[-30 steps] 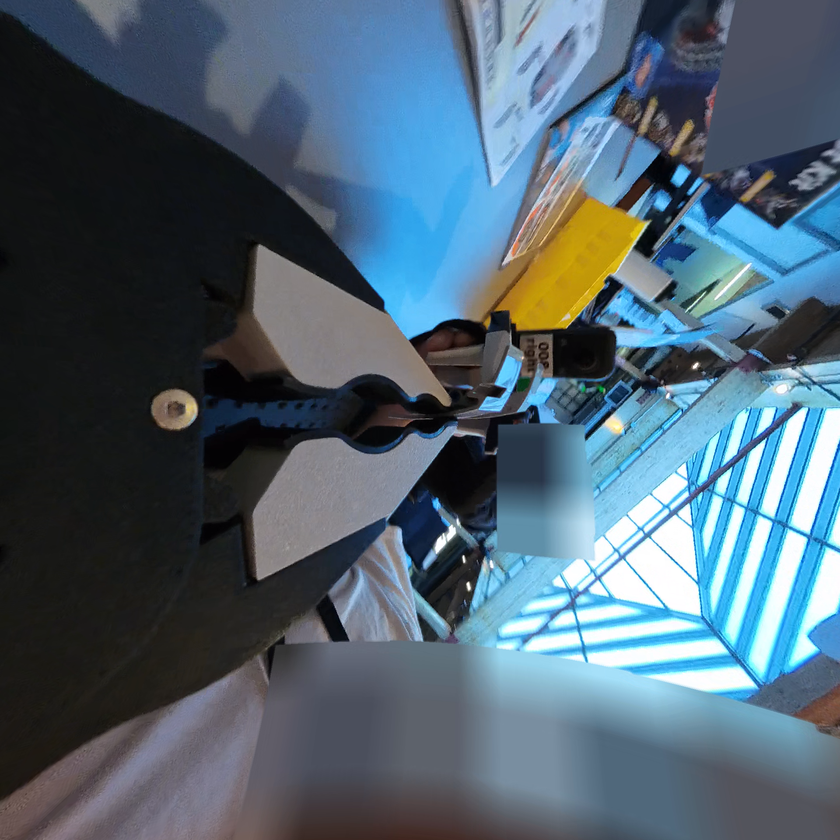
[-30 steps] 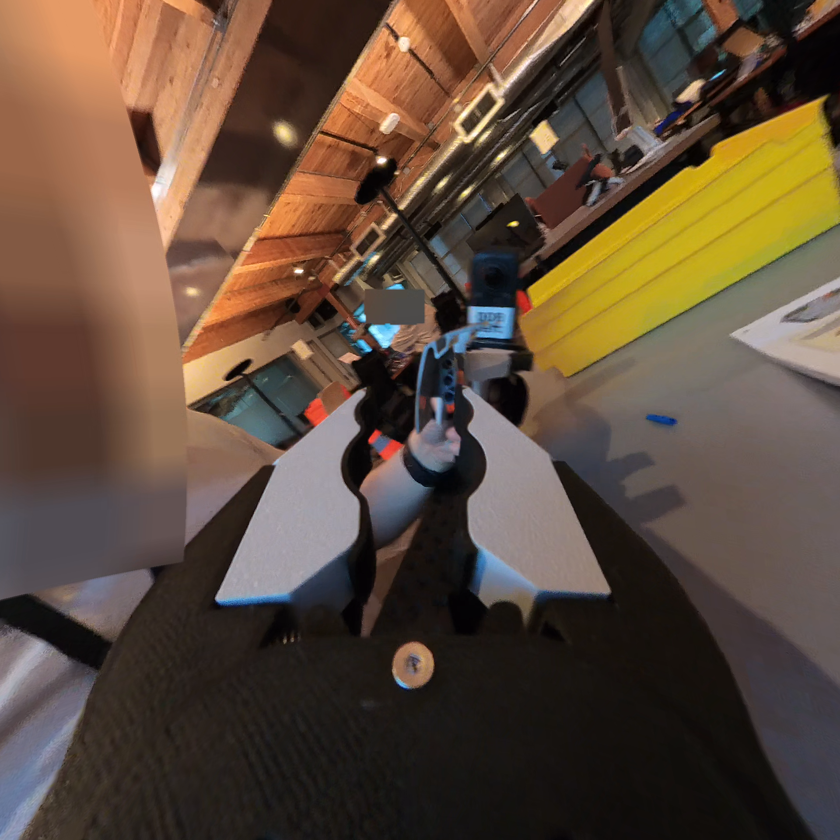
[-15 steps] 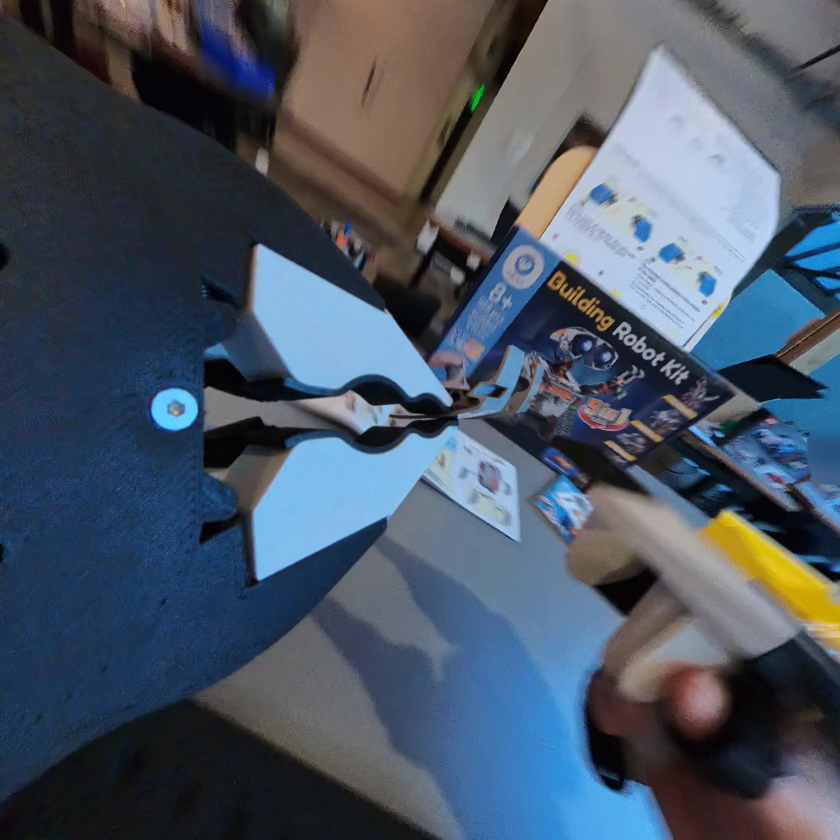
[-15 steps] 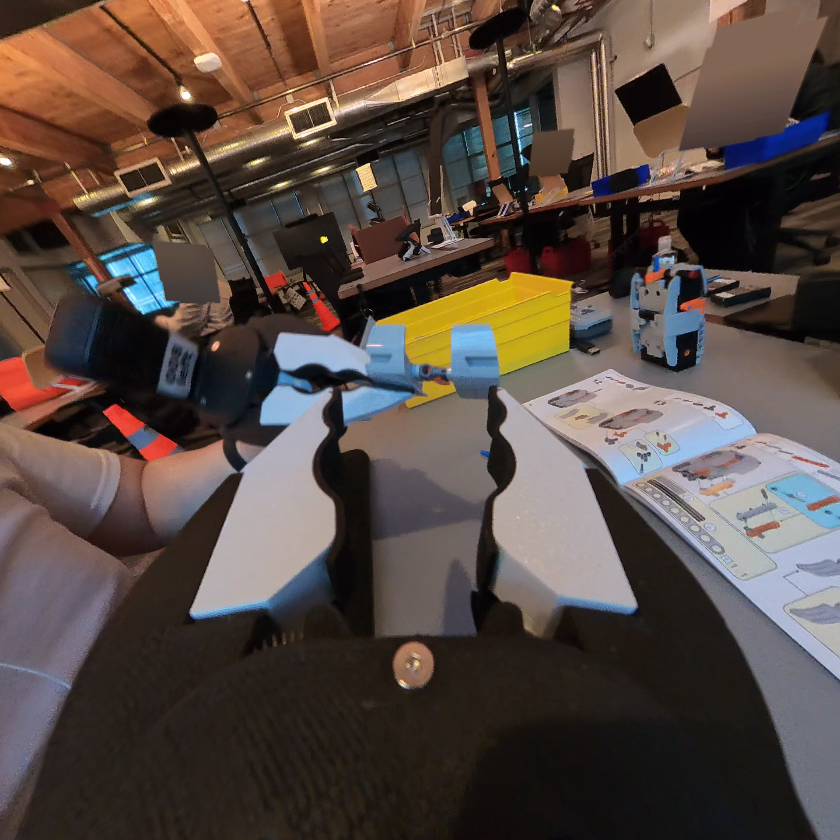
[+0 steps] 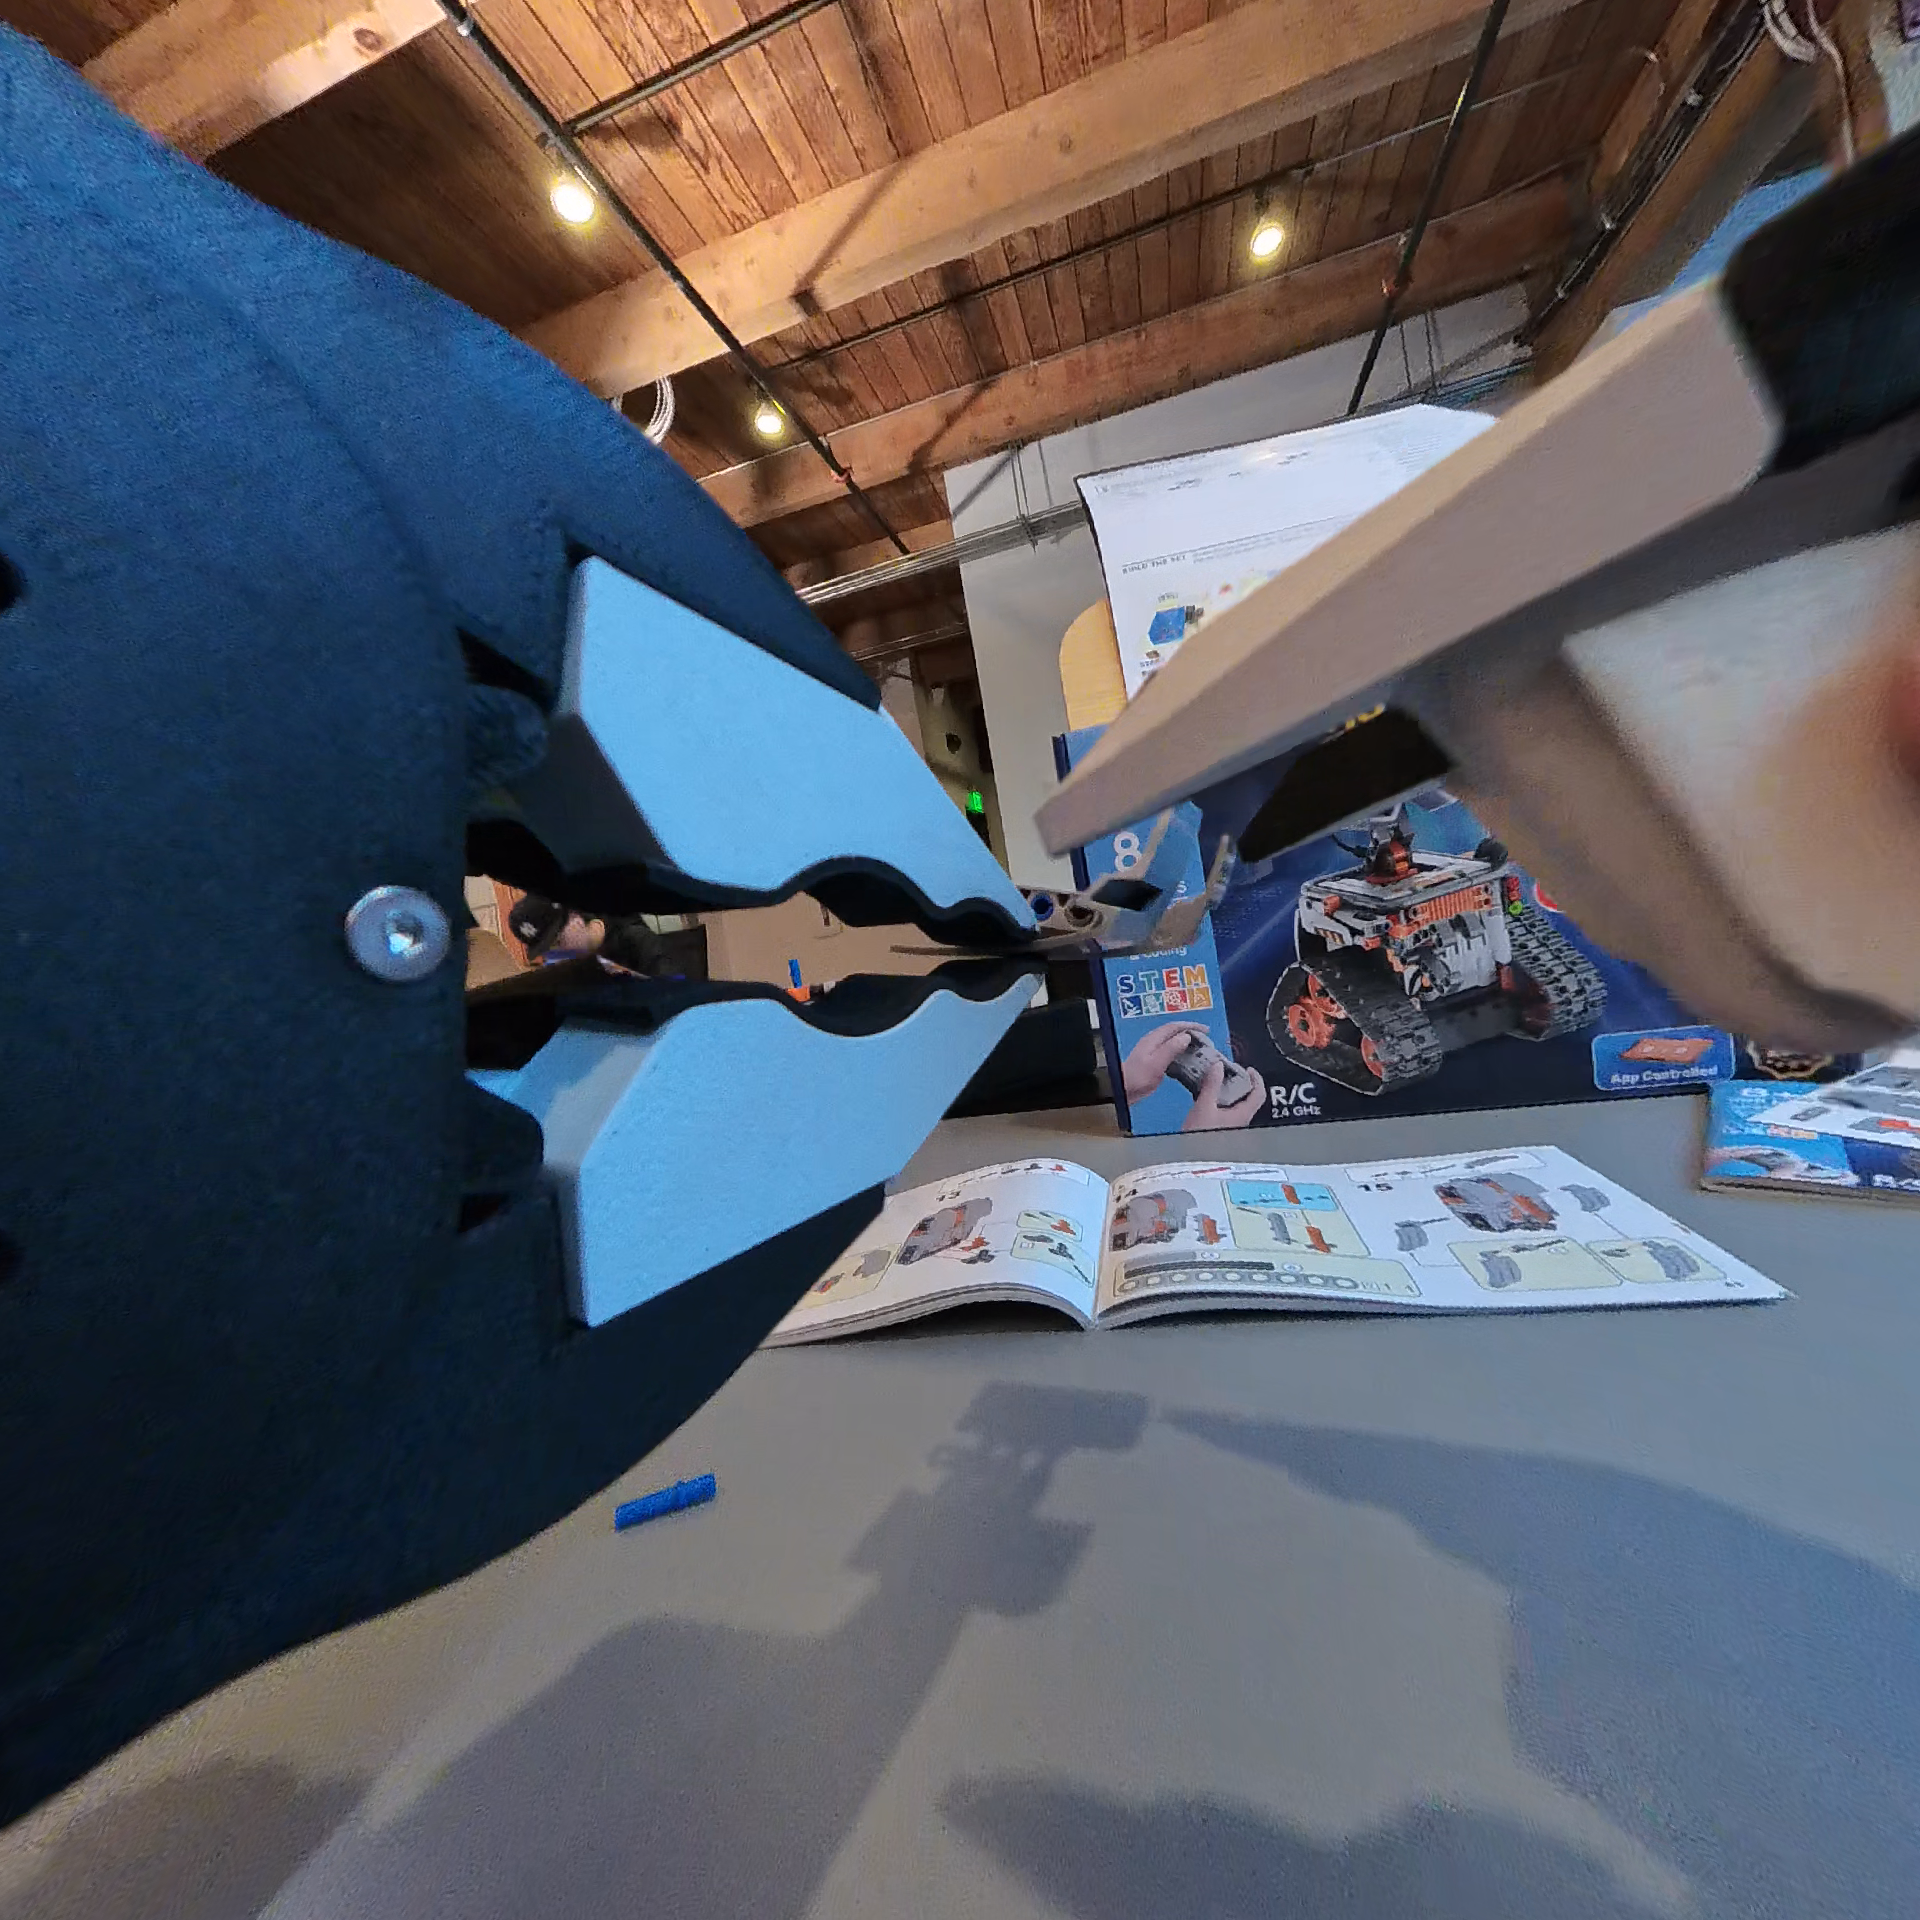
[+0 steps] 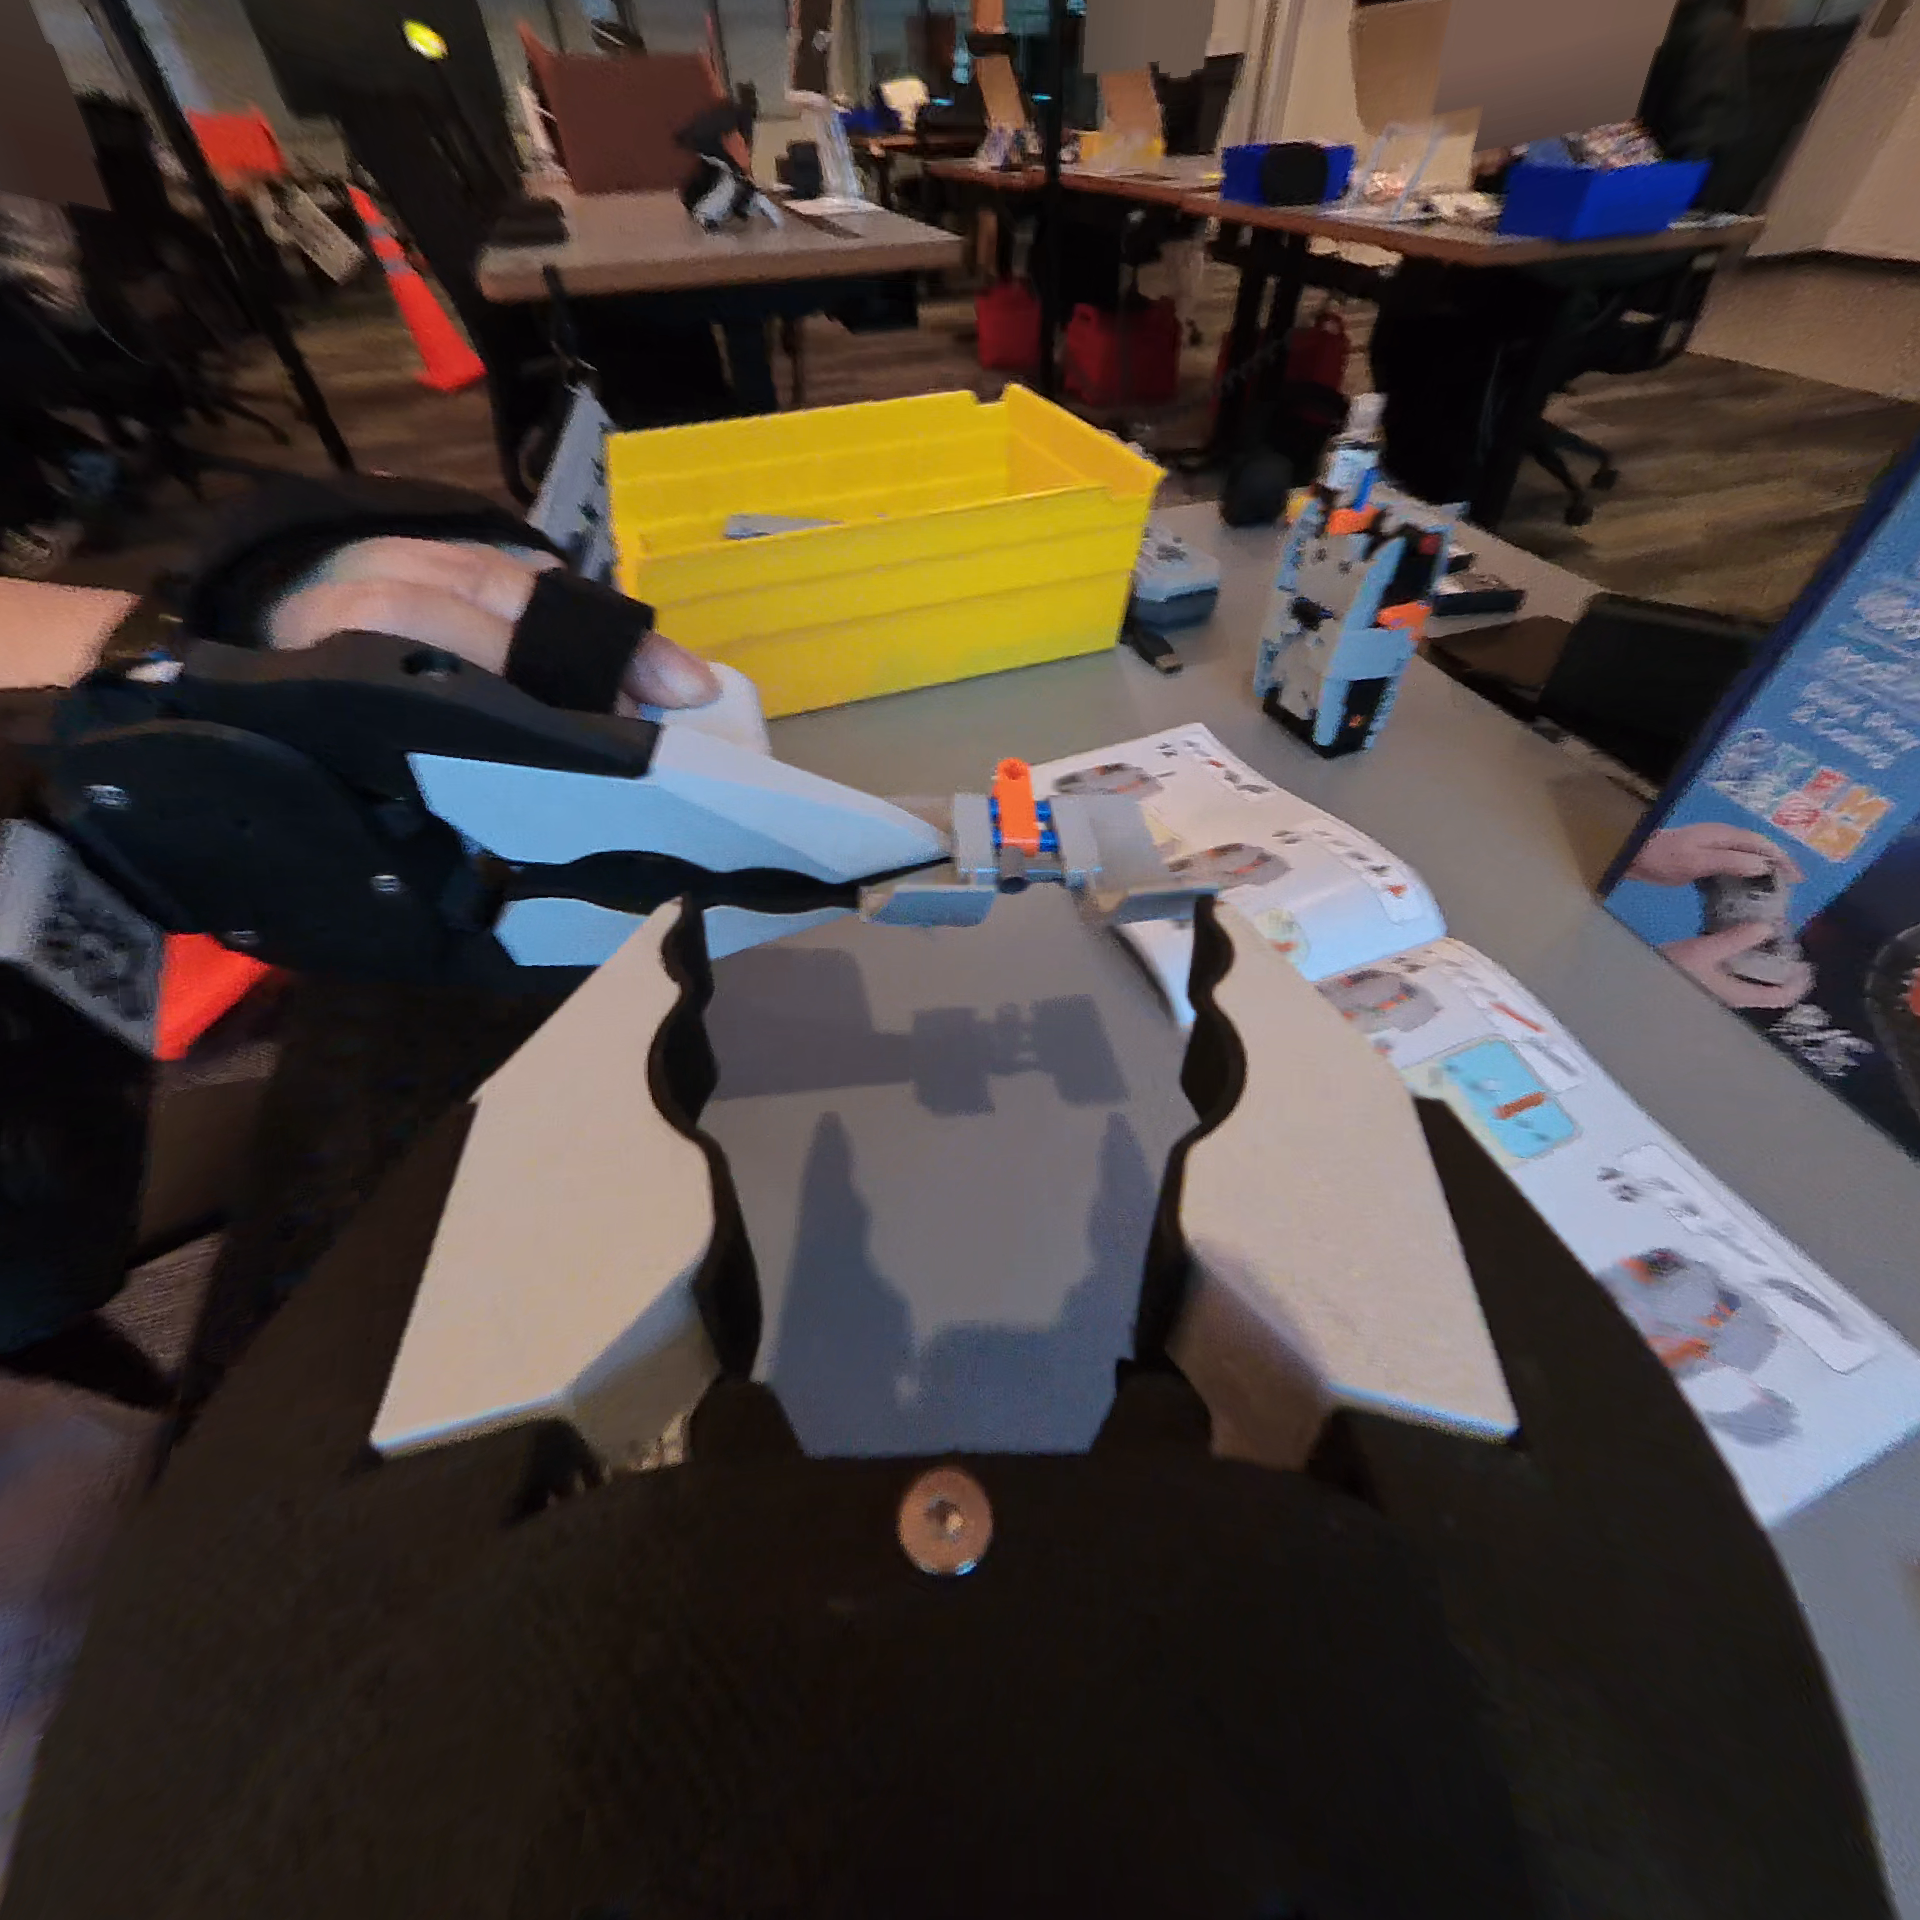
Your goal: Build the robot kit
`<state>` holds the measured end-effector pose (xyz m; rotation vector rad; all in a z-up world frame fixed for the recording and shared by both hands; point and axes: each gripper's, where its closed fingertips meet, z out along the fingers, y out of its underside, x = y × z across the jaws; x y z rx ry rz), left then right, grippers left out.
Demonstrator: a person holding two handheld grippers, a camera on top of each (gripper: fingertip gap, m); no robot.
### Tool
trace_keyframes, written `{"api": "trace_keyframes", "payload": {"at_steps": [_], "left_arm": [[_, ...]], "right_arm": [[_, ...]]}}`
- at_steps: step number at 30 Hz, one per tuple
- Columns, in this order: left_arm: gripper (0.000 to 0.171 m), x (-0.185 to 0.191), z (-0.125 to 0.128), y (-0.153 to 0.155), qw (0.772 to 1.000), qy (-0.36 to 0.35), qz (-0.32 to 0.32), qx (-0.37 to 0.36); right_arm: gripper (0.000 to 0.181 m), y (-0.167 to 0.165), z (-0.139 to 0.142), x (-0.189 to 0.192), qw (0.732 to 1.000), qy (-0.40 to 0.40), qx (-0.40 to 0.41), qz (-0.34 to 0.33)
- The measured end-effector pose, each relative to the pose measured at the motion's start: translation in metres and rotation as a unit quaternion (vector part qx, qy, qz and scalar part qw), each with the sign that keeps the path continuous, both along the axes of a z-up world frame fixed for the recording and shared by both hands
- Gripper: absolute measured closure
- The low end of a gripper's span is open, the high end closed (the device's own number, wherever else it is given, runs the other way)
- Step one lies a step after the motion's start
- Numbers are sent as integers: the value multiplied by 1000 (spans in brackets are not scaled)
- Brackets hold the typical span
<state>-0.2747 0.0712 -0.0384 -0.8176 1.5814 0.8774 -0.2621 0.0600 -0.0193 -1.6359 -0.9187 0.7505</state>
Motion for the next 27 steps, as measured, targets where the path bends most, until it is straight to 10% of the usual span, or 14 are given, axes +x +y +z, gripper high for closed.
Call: {"api": "trace_keyframes", "payload": {"at_steps": [27], "left_arm": [[152, 9, 0, -6, 997, -67, -28, -40]], "right_arm": [[106, 17, 3, 3, 997, 46, 56, 30]]}}
